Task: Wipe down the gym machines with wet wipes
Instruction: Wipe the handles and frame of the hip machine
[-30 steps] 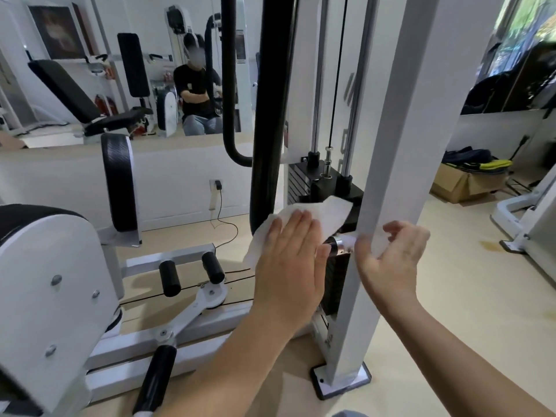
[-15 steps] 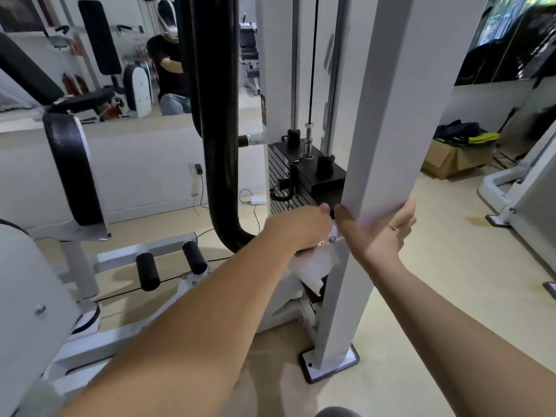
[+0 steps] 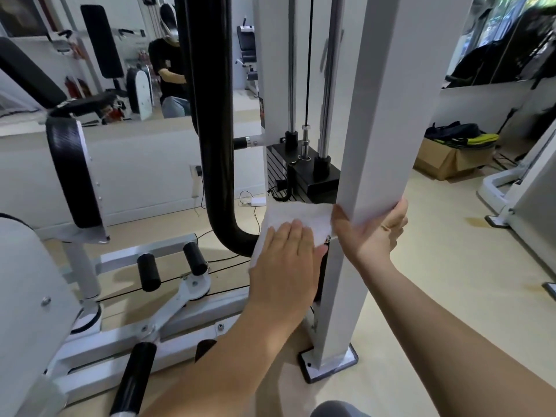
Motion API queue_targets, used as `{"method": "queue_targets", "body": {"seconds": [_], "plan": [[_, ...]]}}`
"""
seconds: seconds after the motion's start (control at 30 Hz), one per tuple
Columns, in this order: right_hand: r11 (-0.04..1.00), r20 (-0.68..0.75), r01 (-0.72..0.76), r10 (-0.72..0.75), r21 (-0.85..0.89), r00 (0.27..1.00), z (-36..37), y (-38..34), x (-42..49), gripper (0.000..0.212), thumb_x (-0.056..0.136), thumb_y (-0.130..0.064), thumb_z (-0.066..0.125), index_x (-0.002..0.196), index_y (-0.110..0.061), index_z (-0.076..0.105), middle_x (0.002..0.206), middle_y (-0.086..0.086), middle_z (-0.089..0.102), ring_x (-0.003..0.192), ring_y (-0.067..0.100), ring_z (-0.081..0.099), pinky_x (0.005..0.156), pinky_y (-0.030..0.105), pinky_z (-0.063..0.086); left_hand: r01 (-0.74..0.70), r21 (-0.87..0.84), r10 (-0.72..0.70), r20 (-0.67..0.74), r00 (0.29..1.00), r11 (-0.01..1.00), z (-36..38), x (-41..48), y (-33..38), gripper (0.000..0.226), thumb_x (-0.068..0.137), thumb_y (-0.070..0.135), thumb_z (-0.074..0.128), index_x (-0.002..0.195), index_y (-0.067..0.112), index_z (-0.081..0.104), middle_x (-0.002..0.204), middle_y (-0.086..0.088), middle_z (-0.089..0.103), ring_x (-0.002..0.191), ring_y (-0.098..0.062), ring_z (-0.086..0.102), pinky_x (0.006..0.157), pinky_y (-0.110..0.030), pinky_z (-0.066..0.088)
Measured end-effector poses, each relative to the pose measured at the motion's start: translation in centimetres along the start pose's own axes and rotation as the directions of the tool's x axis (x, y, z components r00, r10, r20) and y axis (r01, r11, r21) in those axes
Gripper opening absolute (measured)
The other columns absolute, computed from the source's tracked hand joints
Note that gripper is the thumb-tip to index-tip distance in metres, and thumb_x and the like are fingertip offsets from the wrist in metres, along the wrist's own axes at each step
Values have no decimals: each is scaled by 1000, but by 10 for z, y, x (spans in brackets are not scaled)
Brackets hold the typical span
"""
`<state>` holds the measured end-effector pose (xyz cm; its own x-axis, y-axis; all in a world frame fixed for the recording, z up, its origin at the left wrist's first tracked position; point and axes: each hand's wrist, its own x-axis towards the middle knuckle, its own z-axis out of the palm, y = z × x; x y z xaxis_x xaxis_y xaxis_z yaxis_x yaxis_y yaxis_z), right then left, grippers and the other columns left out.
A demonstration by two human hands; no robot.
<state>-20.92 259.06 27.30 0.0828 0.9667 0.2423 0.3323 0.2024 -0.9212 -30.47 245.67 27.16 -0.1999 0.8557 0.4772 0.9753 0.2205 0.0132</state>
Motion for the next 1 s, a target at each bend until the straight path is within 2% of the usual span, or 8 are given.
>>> {"method": "queue_targets", "body": {"seconds": [0.13, 0.3, 0.4, 0.5, 0.63, 0.7, 0.83, 1.0], "plan": [[1000, -2, 12, -12, -2, 1000, -1, 0, -2, 122, 67, -64, 71, 157, -20, 1, 153, 8, 23, 145, 33, 22, 123, 53, 20, 16, 21, -22, 296, 955, 1000, -20, -13, 9, 81, 102, 57, 0, 163, 8, 15, 172, -13, 10, 159, -28, 5, 127, -54, -2], [999, -3, 33, -33, 15, 999, -2, 4, -2, 124, 66, -64, 72, 158, -18, 1, 156, 10, 22, 147, 31, 21, 123, 52, 20, -81, 140, 33, 318, 947, 987, -35, -5, -4, 93, 97, 74, 27, 164, 17, -4, 172, -9, -12, 158, -31, -7, 126, -50, 6], [999, -7, 33, -33, 38, 999, 0, 4, -3, 128, 64, -65, 72, 159, -17, 2, 156, 11, 23, 147, 31, 23, 123, 50, 19, -183, 344, 65, 329, 942, 921, -18, 13, -23, 99, 95, 61, 52, 162, 23, -11, 161, -17, 22, 141, -39, 32, 110, -51, 25], [998, -23, 47, -46, 44, 999, 2, 6, -2, 127, 64, -65, 72, 159, -17, 3, 154, 11, 25, 146, 30, 23, 123, 50, 20, -187, 459, 5, 370, 929, 868, -8, 22, -26, 93, 77, 33, 74, 158, 19, 28, 107, -8, 58, 83, -26, 58, 70, -39, 39], [997, -43, 65, -64, 37, 997, 5, 10, 0, 125, 65, -63, 71, 158, -14, 4, 152, 12, 28, 143, 31, 25, 121, 51, 21, -198, 356, 74, 331, 941, 913, -15, 37, -25, 46, 104, 42, 44, 141, 14, 42, 105, -5, 62, 78, -25, 58, 62, -35, 33], [997, -46, 64, -63, 34, 997, 7, 10, 1, 125, 65, -64, 71, 158, -15, 3, 150, 12, 28, 143, 31, 26, 121, 51, 20, -95, 201, 21, 340, 940, 975, -21, 49, -21, 49, 108, 53, 22, 125, 18, 53, 100, -4, 66, 75, -25, 52, 67, -36, 36], [997, -57, 69, -68, 17, 996, 9, 11, 2, 121, 67, -62, 71, 156, -15, 4, 149, 10, 29, 141, 29, 26, 120, 52, 22, 369, -178, -140, 711, 689, 912, -32, 91, -18, 68, 108, 56, 8, 119, 18, 64, 112, -12, 69, 96, -29, 63, 87, -41, 47], [998, -27, 69, -69, 11, 997, 6, 9, 1, 123, 67, -64, 70, 156, -16, 2, 150, 11, 26, 142, 29, 24, 122, 52, 20, 622, -197, -112, 900, 422, 758, -22, 120, -29, 28, 96, 24, 38, 84, 13, 61, 95, -14, 59, 86, -31, 53, 85, -40, 43]]}}
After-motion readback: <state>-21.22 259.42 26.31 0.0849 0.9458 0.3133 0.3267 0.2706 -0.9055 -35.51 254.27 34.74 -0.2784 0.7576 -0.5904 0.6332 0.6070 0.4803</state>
